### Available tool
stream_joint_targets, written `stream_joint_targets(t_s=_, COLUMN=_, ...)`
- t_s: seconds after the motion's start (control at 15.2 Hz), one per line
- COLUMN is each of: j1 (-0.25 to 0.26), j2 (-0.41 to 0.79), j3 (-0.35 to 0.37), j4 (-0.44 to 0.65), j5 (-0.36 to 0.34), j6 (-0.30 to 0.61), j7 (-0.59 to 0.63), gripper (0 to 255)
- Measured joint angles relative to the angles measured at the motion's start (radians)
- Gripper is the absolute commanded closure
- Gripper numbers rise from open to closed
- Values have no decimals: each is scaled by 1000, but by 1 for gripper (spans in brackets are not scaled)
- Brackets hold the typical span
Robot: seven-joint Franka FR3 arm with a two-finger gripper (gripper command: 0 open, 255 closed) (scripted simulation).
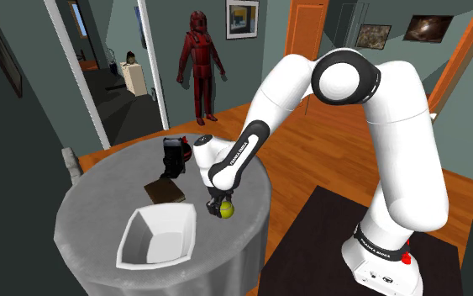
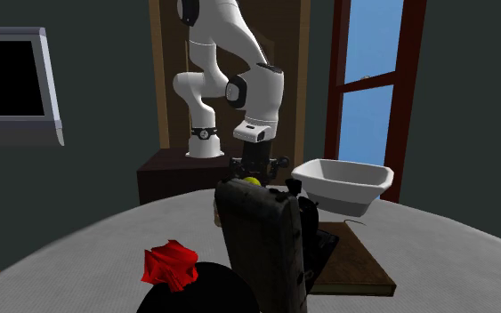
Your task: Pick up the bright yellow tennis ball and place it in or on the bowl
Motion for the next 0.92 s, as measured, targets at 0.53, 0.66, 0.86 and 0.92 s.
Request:
stream_joint_targets(t_s=0.53, j1=-2, j2=-16, j3=3, j4=-6, j5=4, j6=-10, j7=-3, gripper=255)
stream_joint_targets(t_s=0.66, j1=-4, j2=-36, j3=8, j4=-8, j5=10, j6=-28, j7=-7, gripper=255)
stream_joint_targets(t_s=0.86, j1=-11, j2=-74, j3=14, j4=-16, j5=21, j6=-57, j7=-18, gripper=255)
stream_joint_targets(t_s=0.92, j1=-12, j2=-86, j3=17, j4=-18, j5=25, j6=-66, j7=-20, gripper=255)
